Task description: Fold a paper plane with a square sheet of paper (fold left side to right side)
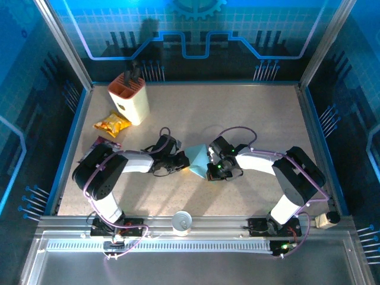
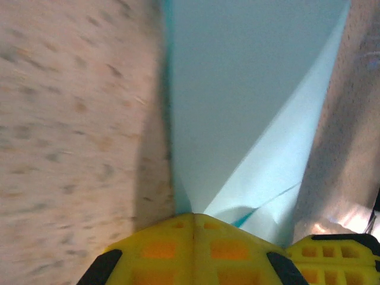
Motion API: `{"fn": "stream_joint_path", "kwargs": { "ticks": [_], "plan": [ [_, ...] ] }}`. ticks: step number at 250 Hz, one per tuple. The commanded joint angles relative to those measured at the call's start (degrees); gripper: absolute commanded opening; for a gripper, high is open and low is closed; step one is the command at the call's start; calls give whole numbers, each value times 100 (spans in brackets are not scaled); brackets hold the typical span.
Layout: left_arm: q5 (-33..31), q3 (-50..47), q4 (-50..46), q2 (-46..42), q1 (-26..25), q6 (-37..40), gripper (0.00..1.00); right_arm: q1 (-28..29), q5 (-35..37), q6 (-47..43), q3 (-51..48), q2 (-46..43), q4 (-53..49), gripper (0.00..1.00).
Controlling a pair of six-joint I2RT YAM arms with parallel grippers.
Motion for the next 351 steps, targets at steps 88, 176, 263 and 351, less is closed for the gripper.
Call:
{"fn": "stream_joint_path", "kwargs": {
  "ticks": [88, 176, 263, 351],
  "plan": [
    [-453, -197, -1369, -1603, 241, 527, 0, 21, 281, 326, -429, 11, -266, 0],
    [-279, 380, -1458, -1213, -566, 571, 0, 28, 332, 333, -423, 55, -257, 0],
    [-158, 980, -1291, -255, -881, 624, 0, 37, 332, 320, -406, 86, -257, 0],
    [-271, 1004, -1208, 180, -944, 615, 0, 37, 330, 311, -411, 98, -258, 0]
  ]
}}
